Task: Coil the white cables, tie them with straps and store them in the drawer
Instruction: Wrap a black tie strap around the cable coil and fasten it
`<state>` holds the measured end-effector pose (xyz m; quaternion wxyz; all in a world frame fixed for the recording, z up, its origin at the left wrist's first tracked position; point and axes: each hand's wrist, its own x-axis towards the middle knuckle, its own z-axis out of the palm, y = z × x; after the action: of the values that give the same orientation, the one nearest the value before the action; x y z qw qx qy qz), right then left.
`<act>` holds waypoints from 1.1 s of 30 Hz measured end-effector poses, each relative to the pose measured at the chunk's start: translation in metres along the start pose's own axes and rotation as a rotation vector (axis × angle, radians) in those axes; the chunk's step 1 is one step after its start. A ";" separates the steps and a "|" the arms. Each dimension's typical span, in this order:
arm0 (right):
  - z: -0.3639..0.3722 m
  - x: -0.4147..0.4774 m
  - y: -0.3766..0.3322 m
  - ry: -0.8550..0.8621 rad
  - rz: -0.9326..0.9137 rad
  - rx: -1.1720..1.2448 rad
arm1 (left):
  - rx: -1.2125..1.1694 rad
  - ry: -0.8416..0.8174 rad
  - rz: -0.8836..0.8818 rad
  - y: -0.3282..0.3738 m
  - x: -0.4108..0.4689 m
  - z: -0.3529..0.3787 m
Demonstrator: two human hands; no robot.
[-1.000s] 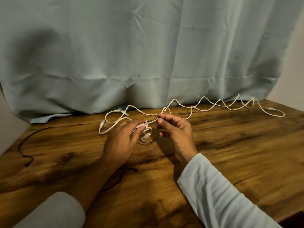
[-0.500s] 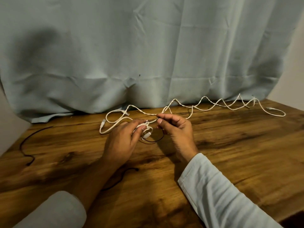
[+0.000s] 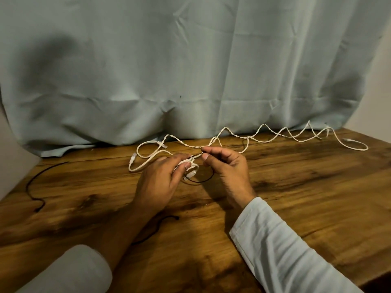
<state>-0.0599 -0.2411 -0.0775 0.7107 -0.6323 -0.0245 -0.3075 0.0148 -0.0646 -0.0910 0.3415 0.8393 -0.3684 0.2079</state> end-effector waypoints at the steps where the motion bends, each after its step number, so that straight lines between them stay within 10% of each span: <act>1: 0.000 0.000 0.000 -0.007 0.004 0.002 | 0.001 0.002 0.002 0.000 0.000 0.000; 33: 0.000 0.001 0.000 -0.063 -0.073 -0.098 | -0.269 -0.132 0.067 0.010 -0.005 0.001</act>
<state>-0.0593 -0.2416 -0.0777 0.6660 -0.6743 -0.0551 -0.3141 0.0035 -0.0681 -0.0906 0.4189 0.7851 -0.4423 0.1123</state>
